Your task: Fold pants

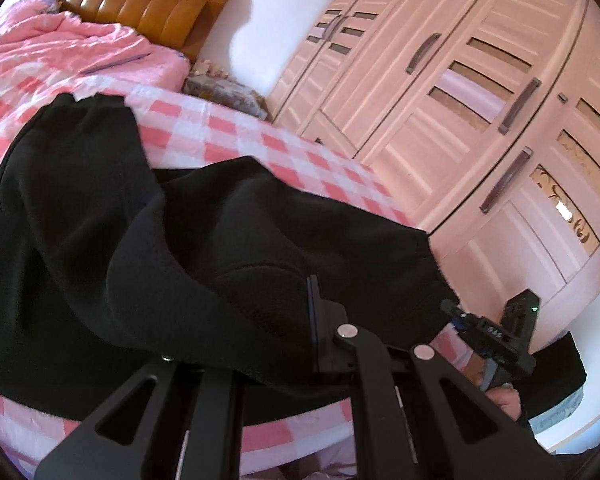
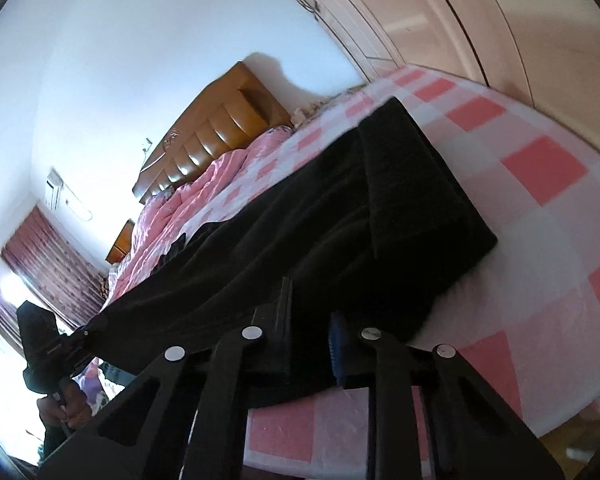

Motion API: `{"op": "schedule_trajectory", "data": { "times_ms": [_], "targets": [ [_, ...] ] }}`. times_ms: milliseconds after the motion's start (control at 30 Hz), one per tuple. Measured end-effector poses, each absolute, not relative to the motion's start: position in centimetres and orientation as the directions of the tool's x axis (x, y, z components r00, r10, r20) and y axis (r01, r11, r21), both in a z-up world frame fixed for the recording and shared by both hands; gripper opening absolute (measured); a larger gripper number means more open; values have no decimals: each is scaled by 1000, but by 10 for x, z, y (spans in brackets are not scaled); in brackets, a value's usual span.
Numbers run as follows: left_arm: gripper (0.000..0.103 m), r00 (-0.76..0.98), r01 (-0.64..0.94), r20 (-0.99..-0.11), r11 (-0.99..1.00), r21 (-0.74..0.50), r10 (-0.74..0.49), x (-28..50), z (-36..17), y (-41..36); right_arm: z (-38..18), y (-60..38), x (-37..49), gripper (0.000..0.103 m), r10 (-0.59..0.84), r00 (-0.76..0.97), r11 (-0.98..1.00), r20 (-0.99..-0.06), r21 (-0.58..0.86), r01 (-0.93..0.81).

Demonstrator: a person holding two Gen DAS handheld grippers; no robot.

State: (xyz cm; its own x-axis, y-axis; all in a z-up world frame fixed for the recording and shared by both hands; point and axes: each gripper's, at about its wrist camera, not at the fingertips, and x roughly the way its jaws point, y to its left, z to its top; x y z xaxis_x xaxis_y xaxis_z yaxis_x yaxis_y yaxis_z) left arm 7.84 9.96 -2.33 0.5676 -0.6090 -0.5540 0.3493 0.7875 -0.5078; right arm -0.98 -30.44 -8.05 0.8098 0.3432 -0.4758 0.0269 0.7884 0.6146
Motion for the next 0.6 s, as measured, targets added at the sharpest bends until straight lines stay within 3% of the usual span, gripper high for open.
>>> {"op": "schedule_trajectory", "data": {
  "times_ms": [200,233,267,333,367,400,433,467,500,600],
  "targets": [
    [10,506,319,-669,839,-441,-544,79,-56,93,-99,-306,-6,23,322,739,816,-591,569,99],
    [13,484,311,-691,844,-437,-537,80,-63,91,-97,-308,-8,24,321,737,814,-595,571,107],
    [24,473,293,-720,861,-416,-508,79,-72,91,-94,-309,-7,27,314,735,817,-602,565,114],
    [33,483,294,-725,871,-394,-491,74,-78,94,-86,-314,-12,55,277,739,834,-614,536,132],
    [37,484,295,-724,871,-393,-491,71,-78,97,-79,-318,-17,84,246,751,842,-613,519,147],
    [48,486,293,-724,872,-392,-489,70,-77,98,-74,-323,-21,96,222,763,849,-607,505,154],
    [55,493,289,-726,878,-383,-479,69,-76,100,-70,-326,-24,96,211,773,853,-598,499,153],
    [69,511,282,-733,893,-350,-449,67,-74,100,-63,-331,-27,96,174,785,862,-594,478,170],
    [75,526,276,-740,907,-319,-420,65,-72,100,-57,-333,-32,96,139,797,872,-588,454,182],
    [75,532,299,-741,909,-289,-410,64,-71,97,-30,-323,-29,96,115,836,921,-536,373,113]
  ]
}}
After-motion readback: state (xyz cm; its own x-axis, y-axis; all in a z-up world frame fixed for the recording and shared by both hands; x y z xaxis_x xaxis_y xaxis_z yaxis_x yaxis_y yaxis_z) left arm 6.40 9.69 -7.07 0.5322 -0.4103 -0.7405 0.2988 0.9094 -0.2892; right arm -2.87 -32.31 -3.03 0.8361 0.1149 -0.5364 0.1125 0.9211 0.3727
